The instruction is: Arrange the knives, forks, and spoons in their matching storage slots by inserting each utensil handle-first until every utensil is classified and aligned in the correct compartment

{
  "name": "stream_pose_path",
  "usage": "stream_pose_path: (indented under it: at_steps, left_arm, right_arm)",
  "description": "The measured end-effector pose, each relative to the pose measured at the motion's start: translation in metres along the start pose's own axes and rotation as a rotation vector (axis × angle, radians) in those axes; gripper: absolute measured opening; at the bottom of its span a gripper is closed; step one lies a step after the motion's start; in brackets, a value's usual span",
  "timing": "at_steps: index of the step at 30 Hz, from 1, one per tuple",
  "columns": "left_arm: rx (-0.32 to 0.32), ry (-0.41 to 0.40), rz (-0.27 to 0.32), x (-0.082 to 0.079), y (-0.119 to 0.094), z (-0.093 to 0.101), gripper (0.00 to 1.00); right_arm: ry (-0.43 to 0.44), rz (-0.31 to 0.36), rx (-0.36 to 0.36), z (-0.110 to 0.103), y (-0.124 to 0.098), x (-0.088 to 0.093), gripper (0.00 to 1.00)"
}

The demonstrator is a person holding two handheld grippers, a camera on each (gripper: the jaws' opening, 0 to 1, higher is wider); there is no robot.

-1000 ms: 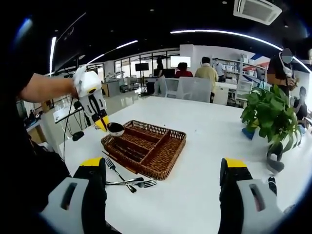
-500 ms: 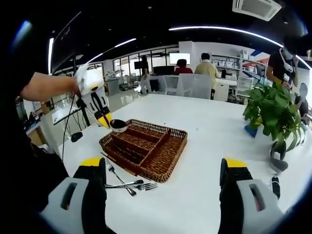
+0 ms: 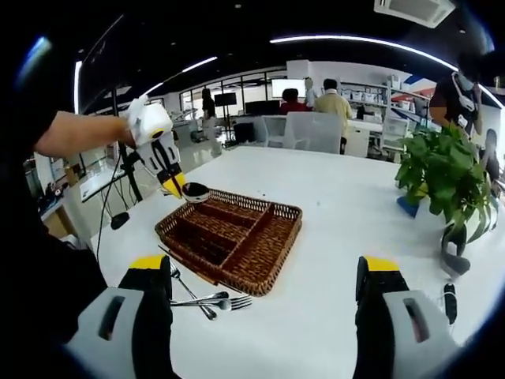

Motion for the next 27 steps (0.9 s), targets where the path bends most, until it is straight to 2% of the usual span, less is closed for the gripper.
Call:
stream_pose_path:
  at_steps: [27]
  left_arm:
    - [-0.016,0.066,-0.018,0.019,0.006,-0.069,0.0]
  right_arm:
    - [0.006,-0.054,0.014,0.005,0.019,0.005,0.99]
Point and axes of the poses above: the point that each gripper's makers call its tool centre point, and the gripper's own axes: y roughly forward along the fingers, z roughly to its right, x roughly out of its underside, the point moved 9 cm from there along -y, roughly backward along the fingers, and after that the axes turned 1 degree about y, right-handed, at the moved point
